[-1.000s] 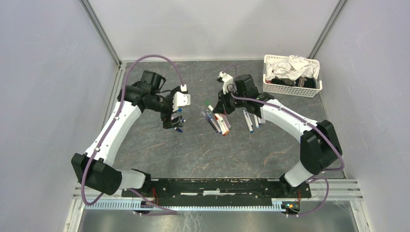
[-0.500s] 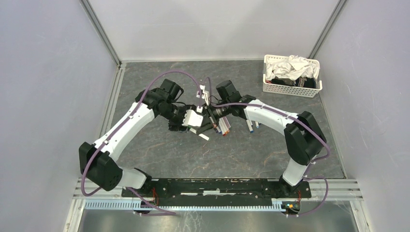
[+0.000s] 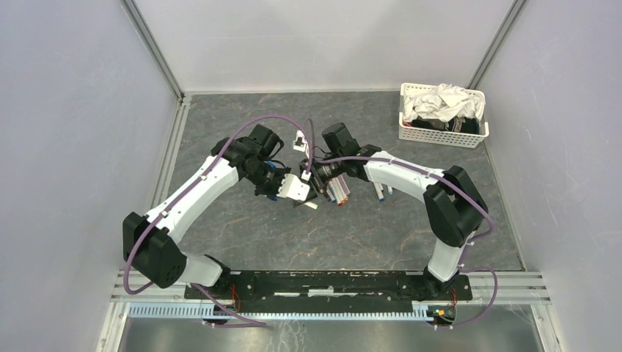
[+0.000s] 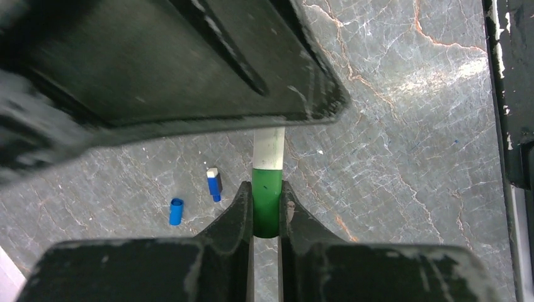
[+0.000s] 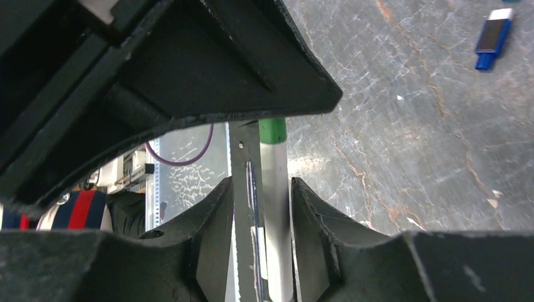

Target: Open the pen caps

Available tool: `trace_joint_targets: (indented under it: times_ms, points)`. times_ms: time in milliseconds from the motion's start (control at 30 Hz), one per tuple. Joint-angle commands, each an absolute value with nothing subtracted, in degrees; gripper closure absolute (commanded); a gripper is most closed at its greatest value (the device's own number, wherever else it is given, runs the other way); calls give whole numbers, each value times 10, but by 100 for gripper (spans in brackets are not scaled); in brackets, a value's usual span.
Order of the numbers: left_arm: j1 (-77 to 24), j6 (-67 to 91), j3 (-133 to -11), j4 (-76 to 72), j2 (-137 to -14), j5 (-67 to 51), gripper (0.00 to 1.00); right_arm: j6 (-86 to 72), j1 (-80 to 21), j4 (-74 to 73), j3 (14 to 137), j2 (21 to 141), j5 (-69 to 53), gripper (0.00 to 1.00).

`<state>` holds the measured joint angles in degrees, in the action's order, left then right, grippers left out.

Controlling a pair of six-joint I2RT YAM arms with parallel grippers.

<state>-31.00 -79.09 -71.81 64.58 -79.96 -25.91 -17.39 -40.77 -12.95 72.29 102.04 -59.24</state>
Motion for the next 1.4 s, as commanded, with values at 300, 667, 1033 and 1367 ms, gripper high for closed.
trace_joint_targets:
  times_ms: [300,667,1033,1367]
  points:
    - [-290,-825,-733,661,-803,-214,98,-162,-417,-109,692,1020,-590,100]
    - [-125,-882,-796,656,-852,-220,98,-101,-366,-168,572,926,-509,100]
    - [-143,-683,-669,448,-925,-244,97,-137,-268,-154,587,908,-76,100]
    - [-147,-651,-652,417,-977,-222,69,-150,-271,-94,574,984,39,95]
